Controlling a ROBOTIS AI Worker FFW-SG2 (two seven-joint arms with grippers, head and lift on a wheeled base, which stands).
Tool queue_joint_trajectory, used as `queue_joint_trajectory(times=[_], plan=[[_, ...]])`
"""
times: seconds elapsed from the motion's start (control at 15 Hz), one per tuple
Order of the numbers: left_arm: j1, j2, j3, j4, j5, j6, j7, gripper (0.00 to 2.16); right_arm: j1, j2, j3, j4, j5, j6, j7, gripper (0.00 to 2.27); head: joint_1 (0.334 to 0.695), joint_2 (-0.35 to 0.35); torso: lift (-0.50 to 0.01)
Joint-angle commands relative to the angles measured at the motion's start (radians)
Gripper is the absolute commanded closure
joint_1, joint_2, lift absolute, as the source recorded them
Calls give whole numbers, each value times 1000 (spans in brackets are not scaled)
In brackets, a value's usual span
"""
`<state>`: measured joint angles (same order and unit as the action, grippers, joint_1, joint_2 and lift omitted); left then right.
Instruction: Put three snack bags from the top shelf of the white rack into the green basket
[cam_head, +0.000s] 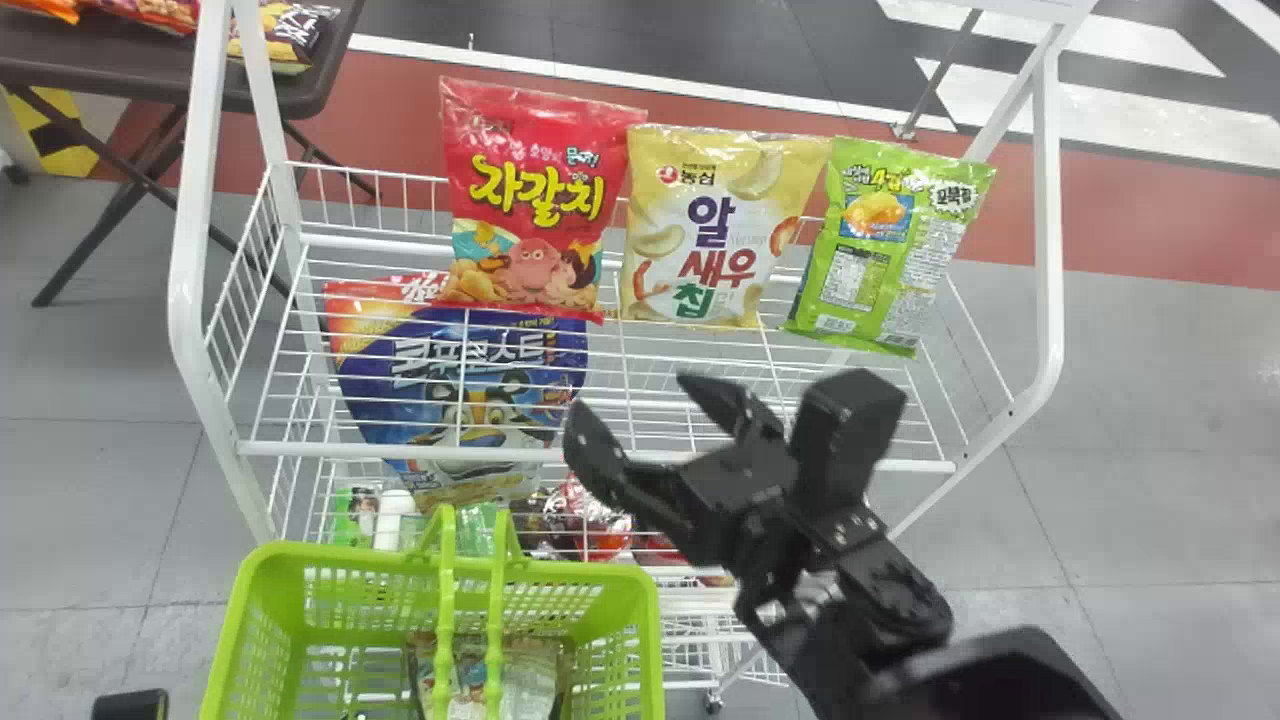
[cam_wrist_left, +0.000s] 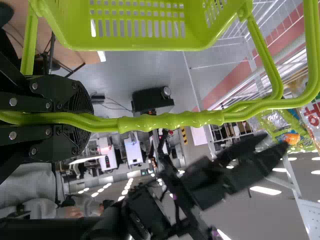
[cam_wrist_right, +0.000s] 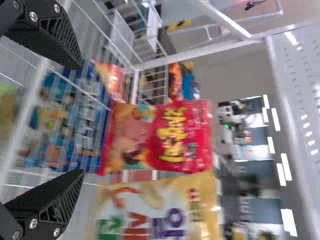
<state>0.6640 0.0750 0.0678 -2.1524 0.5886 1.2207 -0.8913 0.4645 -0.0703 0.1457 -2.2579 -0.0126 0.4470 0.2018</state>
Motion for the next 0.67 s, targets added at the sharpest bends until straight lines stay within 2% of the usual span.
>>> queue_joint_trajectory(times=[0.0, 0.13, 0.2, 0.27, 0.4, 0.6], plan=[[0, 6, 4, 3, 10, 0, -2, 2145, -118, 12, 100, 89, 83, -37, -87, 80, 695, -186, 0], [-9, 12, -2, 3, 10, 6, -5, 2145, -211, 32, 147, 184, 112, -40, -180, 80, 695, -150, 0], [-9, 12, -2, 5, 8, 6, -9, 2145, -277, 63, 153, 267, 123, -40, -202, 80, 695, -138, 0], [-7, 12, -2, 9, 8, 9, -15, 2145, -334, 71, 149, 350, 126, -61, -202, 83, 695, -125, 0], [-9, 15, -2, 9, 5, 12, -20, 2145, -417, 71, 141, 448, 120, -70, -220, 83, 695, -92, 0], [-27, 31, -2, 19, 7, 18, -28, 2145, -509, 71, 143, 560, 94, -67, -240, 87, 695, -93, 0]])
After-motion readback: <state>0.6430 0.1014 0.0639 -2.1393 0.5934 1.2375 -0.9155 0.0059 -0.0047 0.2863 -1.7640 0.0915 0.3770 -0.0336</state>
